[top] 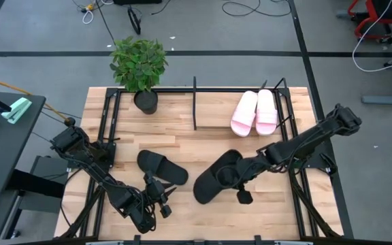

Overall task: Pick and place slides into the shelf
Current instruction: Put the right black slide on the shelf

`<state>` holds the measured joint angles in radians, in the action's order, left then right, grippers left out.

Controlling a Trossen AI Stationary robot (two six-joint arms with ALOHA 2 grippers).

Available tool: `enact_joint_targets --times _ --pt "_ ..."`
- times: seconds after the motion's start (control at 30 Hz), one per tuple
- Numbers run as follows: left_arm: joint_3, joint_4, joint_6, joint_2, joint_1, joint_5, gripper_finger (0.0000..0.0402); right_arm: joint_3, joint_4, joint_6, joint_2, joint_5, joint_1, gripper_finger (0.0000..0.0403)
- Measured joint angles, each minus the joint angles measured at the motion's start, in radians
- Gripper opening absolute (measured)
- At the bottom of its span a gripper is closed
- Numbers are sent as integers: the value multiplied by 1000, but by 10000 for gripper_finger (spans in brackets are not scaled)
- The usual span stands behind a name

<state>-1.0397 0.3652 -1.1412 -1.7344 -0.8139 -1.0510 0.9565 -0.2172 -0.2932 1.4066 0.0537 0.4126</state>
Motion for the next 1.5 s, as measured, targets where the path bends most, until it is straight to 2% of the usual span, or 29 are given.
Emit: enact_joint_targets --times 0.27,0.43,0.53,0.77,1.03,1.13,1.3,1.5 --pt "0 -44 -1 0 3 8 74 0 9 113 -48 -4 18 7" --pt "0 -140 9 0 23 8 81 1 15 158 -54 -92 23 7" --pt "0 -194 66 0 28 -15 86 11 12 175 -54 -167 23 7" --pt "-1 -203 87 0 24 -81 91 54 49 209 -63 -385 38 7" --pt "-1 -205 73 0 24 -232 79 55 201 228 -68 -785 88 7" --pt "-1 -207 71 0 25 -287 79 53 200 156 -68 -894 94 7" --pt "-1 -211 50 0 25 -388 84 51 200 74 -60 -982 109 7" --pt "-1 -217 45 0 30 -435 78 49 178 -54 -54 -1192 133 7"
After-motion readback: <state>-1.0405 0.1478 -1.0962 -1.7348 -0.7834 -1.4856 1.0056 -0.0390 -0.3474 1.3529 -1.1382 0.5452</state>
